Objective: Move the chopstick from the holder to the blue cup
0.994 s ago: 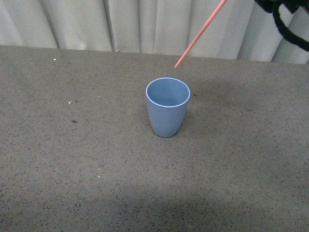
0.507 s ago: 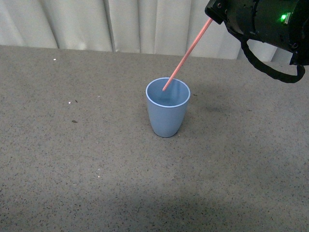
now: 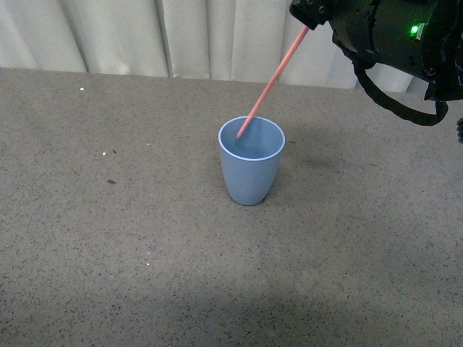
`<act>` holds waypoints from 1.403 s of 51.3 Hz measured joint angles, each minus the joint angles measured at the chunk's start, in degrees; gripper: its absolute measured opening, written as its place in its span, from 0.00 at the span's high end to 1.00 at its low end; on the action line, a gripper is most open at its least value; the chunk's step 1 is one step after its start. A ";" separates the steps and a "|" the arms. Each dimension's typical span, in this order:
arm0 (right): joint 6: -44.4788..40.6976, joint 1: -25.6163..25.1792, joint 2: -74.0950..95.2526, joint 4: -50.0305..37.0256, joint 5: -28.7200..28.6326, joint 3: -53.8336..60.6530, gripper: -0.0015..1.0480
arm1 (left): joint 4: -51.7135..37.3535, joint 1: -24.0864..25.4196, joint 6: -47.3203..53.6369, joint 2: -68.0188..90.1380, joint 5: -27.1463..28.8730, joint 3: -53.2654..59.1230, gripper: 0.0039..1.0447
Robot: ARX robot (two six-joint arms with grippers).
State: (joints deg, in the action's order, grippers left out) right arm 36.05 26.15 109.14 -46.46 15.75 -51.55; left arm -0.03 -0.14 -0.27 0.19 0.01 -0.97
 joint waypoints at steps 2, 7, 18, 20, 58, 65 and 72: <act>-0.04 0.07 0.00 0.00 0.00 0.00 0.66 | 0.00 0.00 0.00 0.00 0.00 0.00 0.06; -0.26 0.15 -0.35 0.07 0.04 0.00 0.48 | 0.00 0.00 0.00 0.00 0.00 0.00 0.06; -3.80 -0.98 -9.16 1.44 4.28 5.51 0.08 | 0.00 0.00 0.00 0.00 0.00 0.00 0.06; -4.46 -1.73 -11.28 1.16 4.68 7.61 0.09 | 0.00 0.00 0.00 0.00 0.00 0.00 0.06; -35.82 -26.01 -108.85 46.34 -15.85 51.21 0.99 | 0.00 0.00 0.00 -0.04 0.00 -0.02 0.06; -35.89 -26.01 -108.85 46.36 -15.85 51.21 0.90 | 0.00 0.00 0.00 -0.04 0.00 0.00 0.06; -35.89 -26.01 -108.85 46.36 -15.85 51.21 0.28 | 0.00 0.00 0.00 -0.04 0.00 0.00 0.06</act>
State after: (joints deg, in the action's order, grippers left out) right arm 0.16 0.14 0.30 -0.10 -0.10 -0.34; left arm -0.03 -0.14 -0.27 0.14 0.01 -0.97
